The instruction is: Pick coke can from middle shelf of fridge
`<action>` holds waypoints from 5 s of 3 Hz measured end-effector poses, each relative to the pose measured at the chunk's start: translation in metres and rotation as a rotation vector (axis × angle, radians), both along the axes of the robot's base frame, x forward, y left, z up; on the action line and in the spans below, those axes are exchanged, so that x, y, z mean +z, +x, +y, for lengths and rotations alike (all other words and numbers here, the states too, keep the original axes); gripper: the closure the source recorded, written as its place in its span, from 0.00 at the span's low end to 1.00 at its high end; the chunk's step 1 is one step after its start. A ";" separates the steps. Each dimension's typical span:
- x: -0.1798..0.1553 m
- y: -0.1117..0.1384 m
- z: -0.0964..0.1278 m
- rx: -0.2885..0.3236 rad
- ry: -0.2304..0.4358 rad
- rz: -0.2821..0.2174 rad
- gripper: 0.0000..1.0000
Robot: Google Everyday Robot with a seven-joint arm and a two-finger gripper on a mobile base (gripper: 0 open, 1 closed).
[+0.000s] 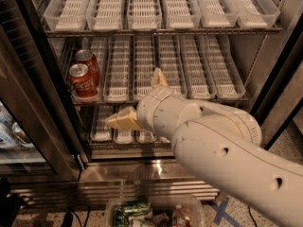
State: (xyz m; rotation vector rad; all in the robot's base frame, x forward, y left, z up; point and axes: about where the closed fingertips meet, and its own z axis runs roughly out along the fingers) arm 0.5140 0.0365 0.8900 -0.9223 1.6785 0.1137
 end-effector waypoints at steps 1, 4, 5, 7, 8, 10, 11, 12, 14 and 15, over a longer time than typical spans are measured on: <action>-0.007 0.001 0.015 0.019 0.030 0.004 0.00; -0.023 0.023 0.084 0.050 0.233 -0.070 0.00; -0.023 0.023 0.084 0.050 0.233 -0.070 0.00; -0.041 0.028 0.118 0.000 0.263 -0.102 0.00; -0.050 0.041 0.145 -0.056 0.278 -0.141 0.00; -0.035 0.069 0.146 -0.183 0.335 -0.287 0.20; -0.032 0.070 0.143 -0.207 0.352 -0.313 0.44; -0.032 0.066 0.145 -0.208 0.356 -0.314 0.68; -0.027 0.065 0.138 -0.263 0.384 -0.346 0.55; -0.030 0.051 0.134 -0.284 0.399 -0.335 0.31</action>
Offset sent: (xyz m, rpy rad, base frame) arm 0.0228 0.0945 -0.0514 0.2352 -0.0178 0.0754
